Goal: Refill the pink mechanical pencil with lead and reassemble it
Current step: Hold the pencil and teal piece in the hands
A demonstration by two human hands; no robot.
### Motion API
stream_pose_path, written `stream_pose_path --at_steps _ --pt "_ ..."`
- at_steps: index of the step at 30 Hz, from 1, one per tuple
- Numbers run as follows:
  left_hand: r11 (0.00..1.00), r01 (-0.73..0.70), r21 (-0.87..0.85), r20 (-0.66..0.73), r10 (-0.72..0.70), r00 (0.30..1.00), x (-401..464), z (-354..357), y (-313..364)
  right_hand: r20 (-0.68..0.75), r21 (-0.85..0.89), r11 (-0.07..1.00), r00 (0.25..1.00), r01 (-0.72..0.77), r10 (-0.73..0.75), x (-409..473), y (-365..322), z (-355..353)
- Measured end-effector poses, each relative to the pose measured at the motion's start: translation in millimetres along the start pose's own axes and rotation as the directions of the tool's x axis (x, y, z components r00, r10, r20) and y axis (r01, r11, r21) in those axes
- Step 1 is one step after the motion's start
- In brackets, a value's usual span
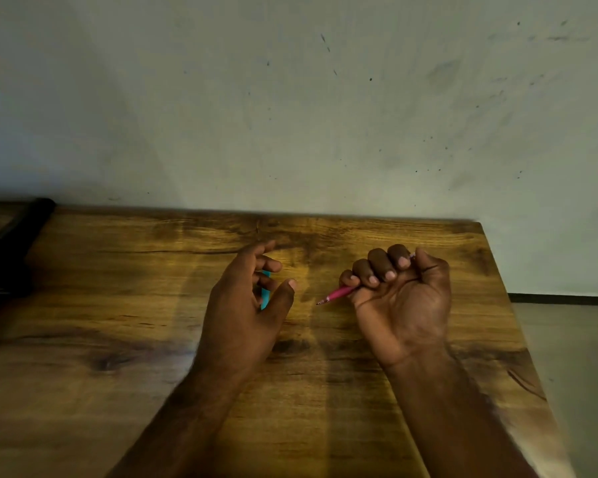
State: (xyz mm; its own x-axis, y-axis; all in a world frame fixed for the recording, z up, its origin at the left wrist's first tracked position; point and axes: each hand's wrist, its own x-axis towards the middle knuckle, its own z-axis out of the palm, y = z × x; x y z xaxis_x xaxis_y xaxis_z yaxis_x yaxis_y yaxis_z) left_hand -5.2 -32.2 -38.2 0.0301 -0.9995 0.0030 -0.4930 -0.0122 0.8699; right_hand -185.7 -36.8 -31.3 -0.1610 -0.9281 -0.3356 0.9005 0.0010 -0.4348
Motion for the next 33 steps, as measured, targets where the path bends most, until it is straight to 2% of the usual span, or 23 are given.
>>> stream_pose_path --at_steps 14,19,33 --pt "1.0 0.021 0.005 -0.001 -0.021 1.0 0.7 -0.9 1.5 0.042 -0.016 0.999 0.998 -0.04 0.041 1.4 3.4 2.7" --pt "0.999 0.02 0.025 0.0 -0.02 1.0 1.2 -1.2 1.5 0.112 -0.062 0.998 0.994 -0.011 0.018 -0.3 2.8 4.6" --pt "0.999 0.014 0.037 0.013 -0.014 1.0 -0.8 -1.2 4.4 0.1 -0.05 0.998 0.995 -0.026 0.031 -2.3 1.7 3.4"
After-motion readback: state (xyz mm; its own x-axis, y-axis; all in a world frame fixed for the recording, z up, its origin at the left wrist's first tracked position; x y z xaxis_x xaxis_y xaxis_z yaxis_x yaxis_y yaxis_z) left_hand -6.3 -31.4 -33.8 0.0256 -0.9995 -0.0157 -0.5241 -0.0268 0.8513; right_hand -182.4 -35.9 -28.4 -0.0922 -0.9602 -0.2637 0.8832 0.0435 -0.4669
